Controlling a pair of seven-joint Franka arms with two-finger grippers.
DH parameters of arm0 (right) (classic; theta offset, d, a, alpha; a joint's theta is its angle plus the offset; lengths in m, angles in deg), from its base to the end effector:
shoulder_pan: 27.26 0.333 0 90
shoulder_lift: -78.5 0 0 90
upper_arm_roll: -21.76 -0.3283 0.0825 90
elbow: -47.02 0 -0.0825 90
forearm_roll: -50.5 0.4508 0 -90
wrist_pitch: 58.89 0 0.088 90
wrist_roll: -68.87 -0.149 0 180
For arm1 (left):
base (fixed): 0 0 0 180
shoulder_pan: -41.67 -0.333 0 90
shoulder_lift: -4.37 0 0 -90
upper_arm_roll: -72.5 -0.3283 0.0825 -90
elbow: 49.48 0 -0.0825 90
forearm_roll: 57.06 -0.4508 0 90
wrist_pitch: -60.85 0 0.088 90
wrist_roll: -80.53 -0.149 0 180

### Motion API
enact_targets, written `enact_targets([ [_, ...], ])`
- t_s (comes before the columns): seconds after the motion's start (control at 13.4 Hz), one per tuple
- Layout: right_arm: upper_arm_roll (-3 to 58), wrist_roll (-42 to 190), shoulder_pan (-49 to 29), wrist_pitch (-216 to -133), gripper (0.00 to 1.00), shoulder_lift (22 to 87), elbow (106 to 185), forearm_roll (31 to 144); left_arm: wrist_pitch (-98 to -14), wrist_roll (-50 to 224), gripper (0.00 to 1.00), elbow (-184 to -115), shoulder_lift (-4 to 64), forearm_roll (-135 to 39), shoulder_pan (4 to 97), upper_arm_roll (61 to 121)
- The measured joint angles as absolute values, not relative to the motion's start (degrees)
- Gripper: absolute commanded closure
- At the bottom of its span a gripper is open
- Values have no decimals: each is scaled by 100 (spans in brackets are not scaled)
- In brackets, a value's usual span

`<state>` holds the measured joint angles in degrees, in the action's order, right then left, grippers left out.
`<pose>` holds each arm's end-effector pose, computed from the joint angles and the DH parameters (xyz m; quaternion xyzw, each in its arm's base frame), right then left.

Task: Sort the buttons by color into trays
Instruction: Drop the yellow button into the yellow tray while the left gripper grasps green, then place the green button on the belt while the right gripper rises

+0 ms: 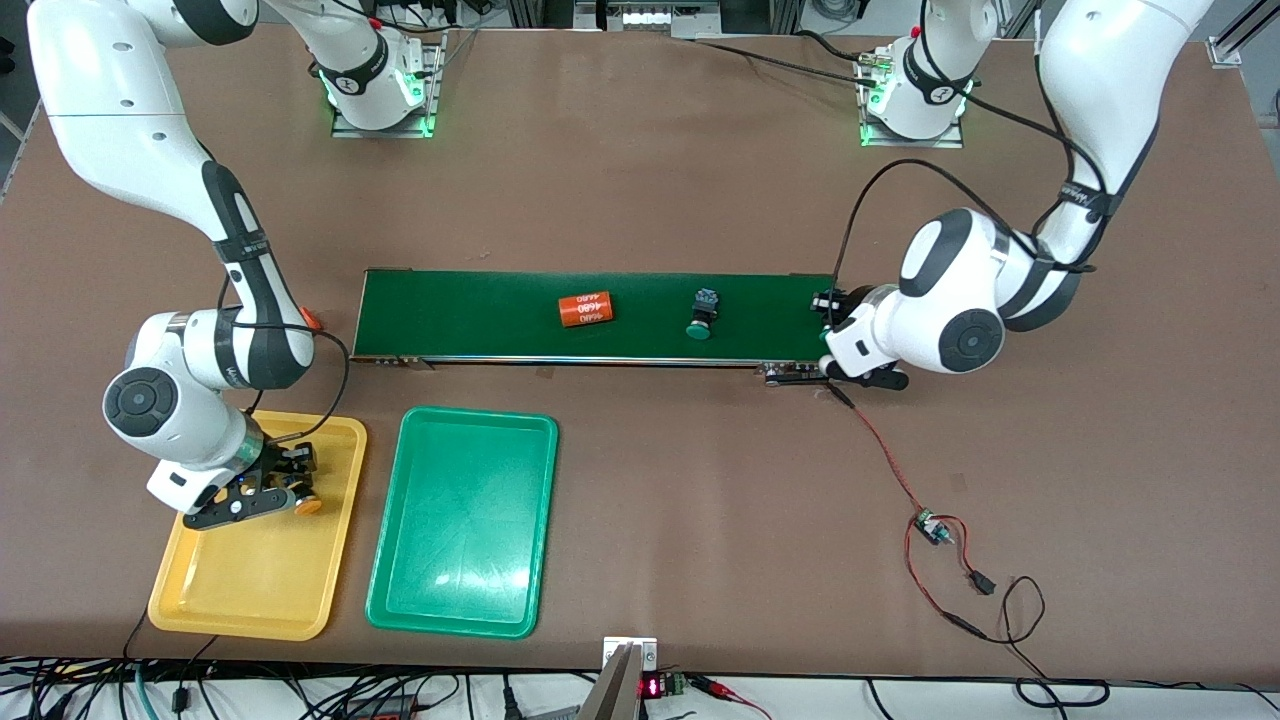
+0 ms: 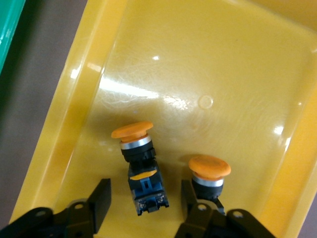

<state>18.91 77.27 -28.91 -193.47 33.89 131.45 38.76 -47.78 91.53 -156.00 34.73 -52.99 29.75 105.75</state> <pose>0.7941 0.0026 0.1501 0.9867 0.1432 0.0453 0.0622 0.5814 -0.2381 0.1837 0.9614 -0.0664 -0.2430 0.1105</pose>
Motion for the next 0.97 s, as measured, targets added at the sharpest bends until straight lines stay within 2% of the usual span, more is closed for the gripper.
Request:
enact_targets([
  [0.07,1891,7719,-2891,-19356,7,3389,13144,3876,-4968,9125,39,-15605,3565,-5299,3013,10577],
  [0.15,1890,7701,-2890,-19362,4,3390,13144,3877,-5153,9084,1,-15616,3657,-5299,3046,10580],
  [0.3,1889,7694,-2880,-19362,0,3410,13136,3877,-5258,9026,0,-15621,3774,-5299,3078,10585],
  [0.45,1885,7692,-2868,-19229,0,3500,13127,3888,-5215,9016,0,-15614,3764,-5300,3079,10591],
  [0.67,1858,7587,-2823,-18554,0,3838,13096,4065,-5006,9013,0,-15516,3576,-5300,3037,10630],
  [0.97,1848,7231,-2610,-17361,0,4523,13082,4383,-3913,9021,0,-14774,2986,-5299,2934,10769],
])
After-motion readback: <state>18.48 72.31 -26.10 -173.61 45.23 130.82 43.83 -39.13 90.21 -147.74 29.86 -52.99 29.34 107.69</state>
